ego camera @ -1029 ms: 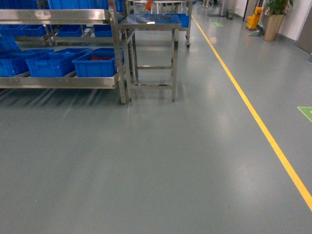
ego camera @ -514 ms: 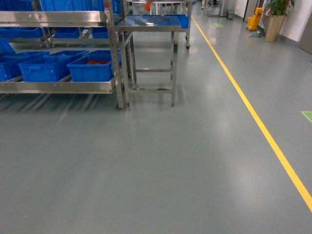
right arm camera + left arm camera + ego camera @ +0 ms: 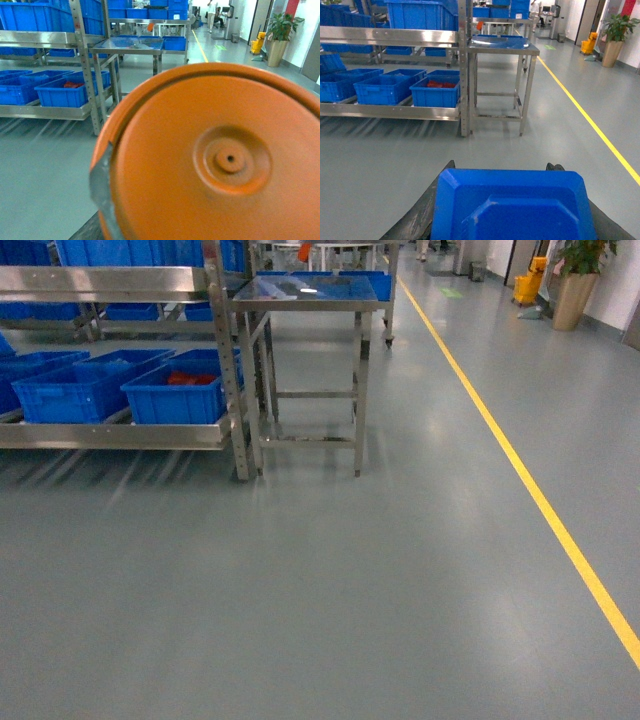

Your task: Sort blue parts and orange caps into right shelf containers

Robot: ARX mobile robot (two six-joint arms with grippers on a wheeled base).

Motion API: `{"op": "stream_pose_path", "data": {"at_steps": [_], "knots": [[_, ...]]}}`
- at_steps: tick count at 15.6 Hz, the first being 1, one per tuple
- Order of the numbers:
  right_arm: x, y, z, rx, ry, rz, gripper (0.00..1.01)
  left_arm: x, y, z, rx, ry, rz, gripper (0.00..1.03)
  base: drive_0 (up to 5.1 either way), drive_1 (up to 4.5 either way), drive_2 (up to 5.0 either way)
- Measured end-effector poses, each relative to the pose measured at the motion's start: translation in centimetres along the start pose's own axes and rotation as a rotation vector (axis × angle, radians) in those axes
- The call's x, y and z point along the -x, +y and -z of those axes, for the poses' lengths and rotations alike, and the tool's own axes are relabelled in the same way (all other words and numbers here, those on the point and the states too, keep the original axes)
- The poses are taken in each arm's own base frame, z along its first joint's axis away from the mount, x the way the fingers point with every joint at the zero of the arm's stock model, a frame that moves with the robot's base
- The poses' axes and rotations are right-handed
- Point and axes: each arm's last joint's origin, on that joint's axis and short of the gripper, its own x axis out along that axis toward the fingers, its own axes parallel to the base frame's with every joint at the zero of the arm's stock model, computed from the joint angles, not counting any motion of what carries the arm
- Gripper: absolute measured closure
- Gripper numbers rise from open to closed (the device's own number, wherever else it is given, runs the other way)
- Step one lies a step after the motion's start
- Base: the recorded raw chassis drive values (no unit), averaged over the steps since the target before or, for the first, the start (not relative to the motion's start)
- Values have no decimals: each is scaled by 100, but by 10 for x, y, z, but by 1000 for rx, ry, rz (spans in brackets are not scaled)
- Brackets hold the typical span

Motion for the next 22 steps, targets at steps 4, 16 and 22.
{"op": "stream_pose_path", "data": {"at_steps": [4,16,22], "knots": [[0,0,0,0,4,0,55,0,0,0,0,0,1,61,-12,419,-442],[0,0,1,0,7,0,55,0,0,0,0,2,2,61,-5,426,-435],[0,0,1,0,6,0,55,0,0,0,0,2,2,61,4,435,-426]]}}
